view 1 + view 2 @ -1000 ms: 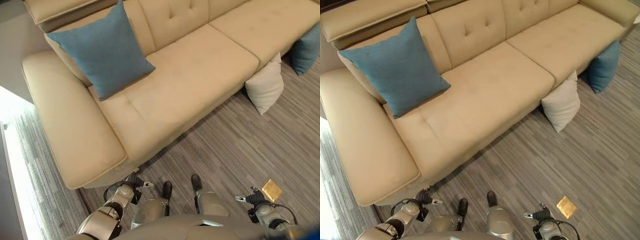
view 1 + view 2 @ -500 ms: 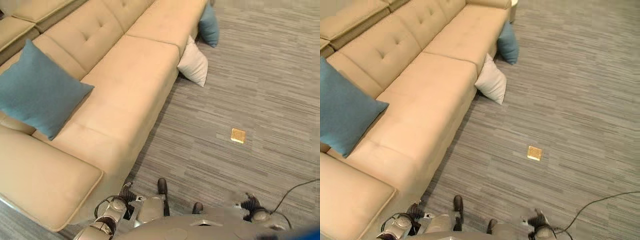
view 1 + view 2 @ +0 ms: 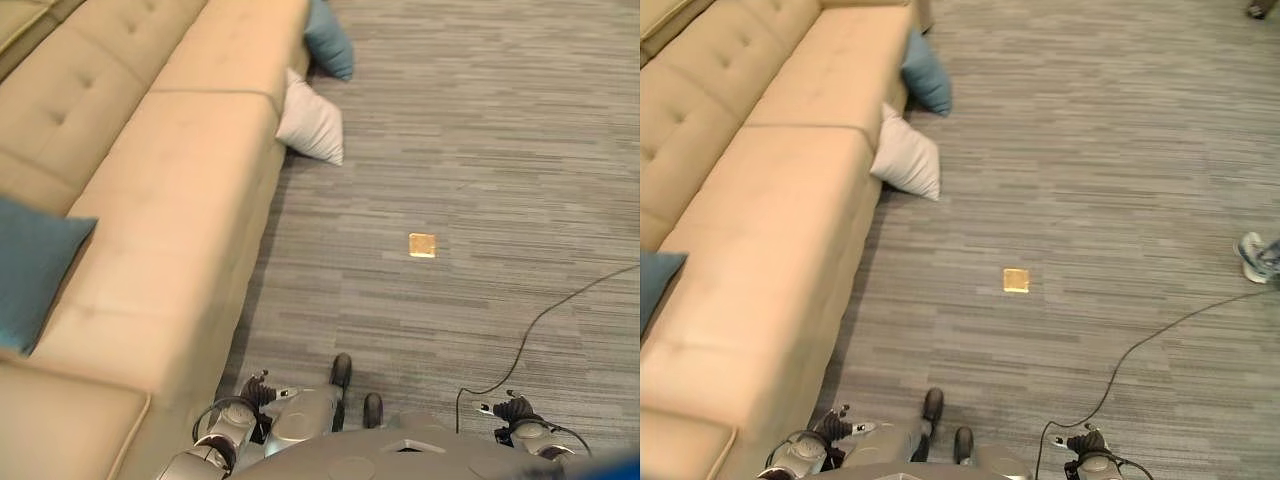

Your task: Pick up all the scattered cushions and arrange them neatly on the sofa.

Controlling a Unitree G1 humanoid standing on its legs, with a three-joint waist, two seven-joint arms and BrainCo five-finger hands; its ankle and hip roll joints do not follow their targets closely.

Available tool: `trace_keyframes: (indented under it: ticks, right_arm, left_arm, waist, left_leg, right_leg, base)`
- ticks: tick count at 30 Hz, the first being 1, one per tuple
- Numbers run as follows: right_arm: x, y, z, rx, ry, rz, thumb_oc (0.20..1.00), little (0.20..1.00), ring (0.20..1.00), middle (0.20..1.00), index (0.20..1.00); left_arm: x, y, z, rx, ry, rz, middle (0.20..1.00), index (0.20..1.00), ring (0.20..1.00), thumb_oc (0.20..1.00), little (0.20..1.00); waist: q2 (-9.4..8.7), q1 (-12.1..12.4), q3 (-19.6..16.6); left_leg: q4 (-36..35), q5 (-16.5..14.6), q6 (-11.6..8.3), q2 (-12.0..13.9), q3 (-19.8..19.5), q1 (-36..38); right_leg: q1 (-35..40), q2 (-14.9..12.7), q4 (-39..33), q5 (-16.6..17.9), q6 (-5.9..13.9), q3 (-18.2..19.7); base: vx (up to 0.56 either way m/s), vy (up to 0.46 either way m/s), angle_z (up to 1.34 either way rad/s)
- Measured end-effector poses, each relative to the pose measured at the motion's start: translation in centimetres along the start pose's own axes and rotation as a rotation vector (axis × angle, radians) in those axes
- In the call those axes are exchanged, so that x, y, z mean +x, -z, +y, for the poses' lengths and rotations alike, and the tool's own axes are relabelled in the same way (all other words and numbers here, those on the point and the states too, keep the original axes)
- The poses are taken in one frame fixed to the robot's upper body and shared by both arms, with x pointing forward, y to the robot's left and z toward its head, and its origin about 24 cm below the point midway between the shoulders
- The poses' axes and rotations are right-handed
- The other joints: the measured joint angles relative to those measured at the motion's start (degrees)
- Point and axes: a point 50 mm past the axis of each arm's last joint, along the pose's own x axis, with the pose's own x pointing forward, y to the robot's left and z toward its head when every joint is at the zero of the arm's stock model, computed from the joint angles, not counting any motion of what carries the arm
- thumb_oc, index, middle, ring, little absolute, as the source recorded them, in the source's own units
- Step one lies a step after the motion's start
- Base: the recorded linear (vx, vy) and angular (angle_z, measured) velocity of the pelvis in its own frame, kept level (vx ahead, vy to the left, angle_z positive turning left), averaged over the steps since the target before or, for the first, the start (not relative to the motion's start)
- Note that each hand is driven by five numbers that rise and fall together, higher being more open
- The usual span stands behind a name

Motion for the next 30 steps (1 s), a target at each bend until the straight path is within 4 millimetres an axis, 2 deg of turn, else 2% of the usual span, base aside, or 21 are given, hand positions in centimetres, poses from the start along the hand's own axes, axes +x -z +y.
trace_keyframes:
  ticks: [2,3,4,5,6,7,9,10,12,13,14,16,18,19,20,23,24,25,27,28,30]
  right_arm:
    - [0.0,-1.1,0.4,0.007,-0.019,-0.031,1.0,1.0,1.0,1.0,1.0]
    - [-0.1,-1.2,0.8,0.01,-0.033,-0.043,1.0,1.0,1.0,1.0,1.0]
    - [-0.1,-1.4,1.0,0.012,-0.04,-0.063,1.0,1.0,1.0,1.0,1.0]
    - [-0.2,-1.5,1.1,0.003,-0.045,-0.065,1.0,1.0,1.0,1.0,1.0]
    - [-0.2,-1.5,1.6,-0.012,-0.059,-0.069,1.0,1.0,1.0,1.0,1.0]
    - [-0.3,-1.4,1.9,-0.011,-0.067,-0.063,1.0,1.0,1.0,1.0,1.0]
    - [-0.7,-0.3,2.8,-0.012,-0.089,-0.029,1.0,1.0,1.0,1.0,1.0]
    - [-1.1,0.4,3.9,-0.008,-0.116,-0.011,1.0,1.0,1.0,1.0,1.0]
    - [-1.5,1.9,4.4,-0.016,-0.121,0.028,1.0,1.0,1.0,1.0,1.0]
    - [-1.3,1.9,3.8,-0.021,-0.106,0.025,1.0,1.0,1.0,1.0,1.0]
    - [-1.1,1.2,3.3,-0.017,-0.093,0.005,1.0,1.0,1.0,1.0,1.0]
    - [-0.7,-0.2,2.8,-0.005,-0.075,-0.04,1.0,1.0,1.0,1.0,1.0]
    - [-0.7,-1.7,2.8,0.011,-0.066,-0.103,1.0,1.0,1.0,1.0,1.0]
    - [-0.7,-1.9,3.0,-0.002,-0.066,-0.105,1.0,1.0,1.0,1.0,1.0]
    - [-0.8,-2.0,3.3,-0.007,-0.074,-0.108,1.0,1.0,1.0,1.0,1.0]
    - [-0.8,-2.2,3.5,-0.027,-0.081,-0.113,1.0,1.0,1.0,1.0,1.0]
    - [-0.8,-2.1,3.5,-0.03,-0.077,-0.106,1.0,1.0,1.0,1.0,1.0]
    - [-0.7,-2.3,3.4,-0.046,-0.074,-0.113,1.0,1.0,1.0,1.0,1.0]
    - [-0.6,-2.6,3.0,-0.056,-0.049,-0.117,1.0,1.0,1.0,1.0,1.0]
    - [-0.6,-2.7,3.2,-0.106,-0.051,-0.126,1.0,1.0,1.0,1.0,1.0]
    - [-0.8,-1.8,3.7,-0.113,-0.066,-0.094,1.0,1.0,1.0,1.0,1.0]
  left_arm:
    - [0.3,-1.6,0.8,0.016,-0.018,-0.043,1.0,1.0,1.0,1.0,1.0]
    - [0.4,-2.1,1.3,0.035,-0.027,-0.054,1.0,1.0,1.0,1.0,1.0]
    - [0.5,-2.4,1.5,0.039,-0.031,-0.064,1.0,1.0,1.0,1.0,1.0]
    - [0.6,-3.3,1.1,0.035,-0.021,-0.086,1.0,1.0,1.0,1.0,1.0]
    - [0.6,-3.6,0.6,0.025,-0.01,-0.088,1.0,1.0,1.0,1.0,1.0]
    - [0.6,-3.3,0.5,0.021,-0.01,-0.08,1.0,1.0,1.0,1.0,1.0]
    - [0.3,-1.5,0.0,0.0,-0.002,-0.027,1.0,1.0,1.0,1.0,1.0]
    - [0.1,-0.1,0.1,-0.007,-0.009,0.017,1.0,1.0,1.0,1.0,1.0]
    - [-0.4,2.1,-0.6,-0.016,0.007,0.069,1.0,1.0,1.0,1.0,1.0]
    - [-0.5,2.1,-1.1,-0.021,0.017,0.069,1.0,1.0,1.0,1.0,1.0]
    - [-0.4,1.9,-1.2,-0.025,0.017,0.065,1.0,1.0,1.0,1.0,1.0]
    - [-0.2,1.0,-0.8,-0.024,0.008,0.041,1.0,1.0,1.0,1.0,1.0]
    - [0.0,0.4,-0.3,-0.031,-0.005,0.026,1.0,1.0,1.0,1.0,1.0]
    - [0.0,0.1,-0.2,-0.042,-0.008,0.015,1.0,1.0,1.0,1.0,1.0]
    - [0.1,-0.2,0.0,-0.053,-0.013,0.002,1.0,1.0,1.0,1.0,1.0]
    - [0.1,-0.8,0.0,-0.066,-0.018,-0.025,1.0,1.0,1.0,1.0,1.0]
    - [0.2,-1.3,0.1,-0.058,-0.021,-0.031,1.0,1.0,1.0,1.0,1.0]
    - [0.2,-1.6,0.0,-0.061,-0.025,-0.042,1.0,1.0,1.0,1.0,1.0]
    - [0.2,-1.3,-0.4,-0.066,-0.015,-0.033,1.0,1.0,1.0,1.0,1.0]
    - [0.1,-1.3,-0.6,-0.09,-0.014,-0.035,1.0,1.0,1.0,1.0,1.0]
    - [-0.1,0.0,-0.2,-0.109,-0.029,-0.001,1.0,1.0,1.0,1.0,1.0]
  waist:
    - [0.46,-0.2,2.1]
    - [-0.42,-1.3,2.5]
    - [-1.14,-2.5,2.5]
    - [-1.84,-2.5,2.7]
    - [-1.18,-2.7,3.2]
    - [-1.2,-2.7,3.2]
    - [-2.01,-2.8,3.4]
    - [-2.53,-2.7,2.7]
    - [-0.96,-2.6,-0.2]
    - [-0.1,-2.5,-0.9]
    - [-0.23,-2.4,-1.0]
    - [-1.41,-2.1,-1.3]
    - [-1.95,-1.4,-1.3]
    - [-2.41,-0.7,-1.1]
    - [-2.59,-0.7,-0.9]
    - [-2.35,-0.8,-0.3]
    - [-2.39,-1.0,0.4]
    - [-1.7,-0.5,0.6]
    - [-0.37,0.0,1.3]
    - [0.15,1.1,2.2]
    - [-1.8,1.7,1.9]
  left_leg:
    - [-1.1,0.0,0.58,1.8,1.2,2.0]
    - [-0.6,-0.8,1.42,0.8,1.2,2.6]
    - [-0.6,-1.1,1.95,-0.5,1.2,2.9]
    - [-0.8,-2.1,1.92,-1.4,1.4,3.4]
    - [-0.8,-3.3,0.83,-0.8,1.4,3.7]
    - [-0.8,-3.8,-0.05,-0.6,1.4,4.0]
    - [-1.0,-5.7,-0.66,-0.3,1.5,6.5]
    - [-1.5,-7.0,-1.38,0.5,1.1,9.0]
    - [-1.1,-9.4,-3.0,3.6,0.5,11.0]
    - [0.8,-9.5,-3.57,4.8,0.7,10.8]
    - [5.5,-8.6,-5.07,5.2,1.6,8.9]
    - [19.4,-7.4,-7.48,4.6,3.0,3.0]
    - [34.0,-3.3,-12.03,5.0,3.4,-4.2]
    - [39.5,-3.0,-11.25,5.6,4.0,-7.0]
    - [39.1,-5.3,-10.22,5.3,4.7,-8.4]
    - [30.4,-6.1,-9.45,3.8,5.3,-11.6]
    - [19.8,-5.5,-8.87,3.0,6.6,-11.5]
    - [14.1,-4.2,-8.33,2.1,7.1,-12.6]
    - [0.2,1.1,-8.81,0.9,5.7,-12.8]
    - [0.3,3.4,-7.48,-0.5,5.9,-15.6]
    - [5.7,2.5,-4.22,-1.3,6.3,-12.0]
  right_leg:
    - [-10.4,-0.2,22.4,-1.8,5.51,-2.5]
    - [-15.7,-2.0,32.2,-3.0,7.5,-2.5]
    - [-18.9,-5.1,35.7,-4.5,8.68,-2.4]
    - [-22.3,-9.6,29.8,-5.4,8.12,-2.4]
    - [-23.4,-12.4,16.1,-3.1,6.64,-2.4]
    - [-23.3,-13.4,9.4,-0.7,6.97,-2.7]
    - [-21.7,-14.7,1.1,4.8,7.71,-3.8]
    - [-19.1,-14.2,1.2,7.4,6.84,-4.3]
    - [-17.1,-12.0,0.7,11.5,5.44,-6.0]
    - [-15.6,-10.9,-0.5,11.9,3.65,-7.4]
    - [-13.1,-10.2,-3.3,12.8,1.52,-8.3]
    - [-9.8,-10.2,-6.7,12.8,-0.33,-8.7]
    - [-7.4,-9.6,-7.6,11.3,-2.58,-8.6]
    - [-5.8,-9.0,-8.6,10.9,-3.33,-8.5]
    - [-4.1,-8.7,-9.3,10.3,-4.06,-8.5]
    - [-1.5,-8.0,-10.1,8.4,-4.65,-9.3]
    - [0.8,-7.6,-12.1,8.3,-4.4,-9.6]
    - [2.2,-6.6,-12.7,7.1,-2.6,-8.9]
    - [4.6,-4.6,-12.7,4.6,-2.29,-8.3]
    - [9.4,-3.4,-12.7,1.2,-2.65,-7.0]
    - [12.8,-5.0,-12.5,-2.4,-2.33,-3.7]
  base:
    - [0.04,0.026,-0.43]
    - [0.11,-0.009,-0.01]
    - [0.24,-0.107,0.06]
    - [0.41,-0.259,-0.08]
    - [0.35,-0.234,-0.23]
    - [0.37,-0.308,-0.12]
    - [0.27,-0.252,0.08]
    - [0.18,-0.178,0.25]
    - [0.18,-0.241,0.25]
    - [0.13,-0.228,0.32]
    - [0.12,-0.298,0.36]
    - [0.11,-0.25,0.12]
    - [0.15,-0.145,-0.14]
    - [0.1,-0.067,-0.07]
    - [0.2,-0.07,-0.03]
    - [0.22,-0.042,0.05]
    - [0.24,-0.012,0.03]
    - [0.33,-0.013,-0.04]
    - [0.44,0.044,-0.42]
    - [0.63,0.12,-0.69]
    - [0.47,0.112,-0.95]
